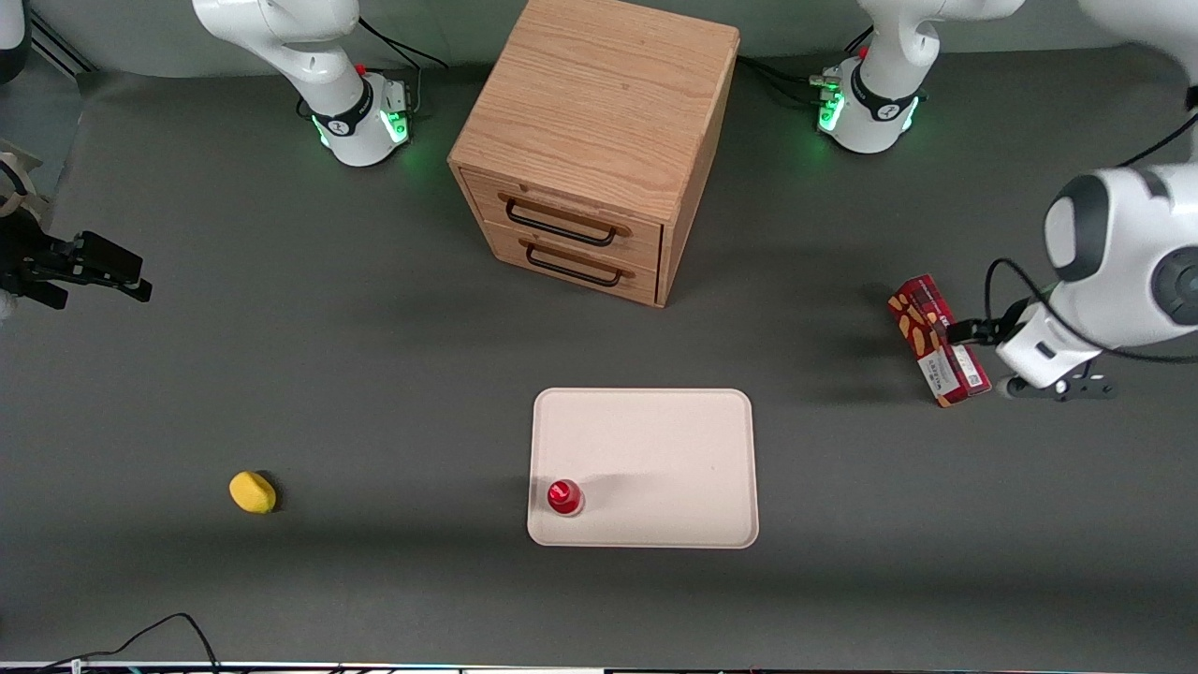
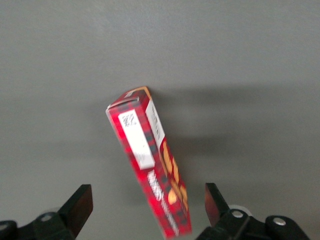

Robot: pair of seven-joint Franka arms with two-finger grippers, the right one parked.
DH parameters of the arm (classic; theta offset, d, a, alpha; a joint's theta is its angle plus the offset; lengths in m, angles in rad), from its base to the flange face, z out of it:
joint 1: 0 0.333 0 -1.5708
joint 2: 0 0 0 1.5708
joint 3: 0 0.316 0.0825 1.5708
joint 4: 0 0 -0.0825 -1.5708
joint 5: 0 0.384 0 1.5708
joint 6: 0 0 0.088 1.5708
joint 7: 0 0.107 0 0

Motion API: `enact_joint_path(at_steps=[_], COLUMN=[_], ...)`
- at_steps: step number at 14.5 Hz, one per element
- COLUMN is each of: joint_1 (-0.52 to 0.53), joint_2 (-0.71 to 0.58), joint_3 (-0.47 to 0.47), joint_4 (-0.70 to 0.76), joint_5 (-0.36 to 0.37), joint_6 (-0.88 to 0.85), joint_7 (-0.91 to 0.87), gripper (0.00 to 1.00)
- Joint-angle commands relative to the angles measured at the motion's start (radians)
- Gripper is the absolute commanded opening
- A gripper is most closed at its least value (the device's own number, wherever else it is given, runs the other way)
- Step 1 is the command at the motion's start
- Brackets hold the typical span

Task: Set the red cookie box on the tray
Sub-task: 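Close the left gripper on the end of the red cookie box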

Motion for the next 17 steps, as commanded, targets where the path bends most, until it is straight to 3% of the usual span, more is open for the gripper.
enact_joint_path(at_steps=[1,2,5,11,12,13,15,16,17], joint_1=[0.000,-0.002,-0.002,-0.012,-0.014,-0.015,-0.020,-0.022,-0.023], joint_2=[0.029,0.036,0.034,0.043,0.043,0.043,0.042,0.040,0.037], joint_3=[0.036,0.057,0.065,0.065,0.065,0.064,0.064,0.064,0.064], joint_4=[-0.092,-0.132,-0.302,-0.319,-0.318,-0.318,-0.316,-0.316,-0.313], joint_5=[-0.122,-0.156,-0.161,-0.178,-0.178,-0.178,-0.178,-0.178,-0.178], joint_6=[0.131,0.183,0.423,0.423,0.422,0.422,0.420,0.420,0.413], joint_7=[-0.017,-0.017,-0.012,-0.017,-0.017,-0.017,-0.017,-0.017,-0.017], gripper=[1.00,1.00,1.00,0.99,0.92,0.78,0.16,0.00,0.00])
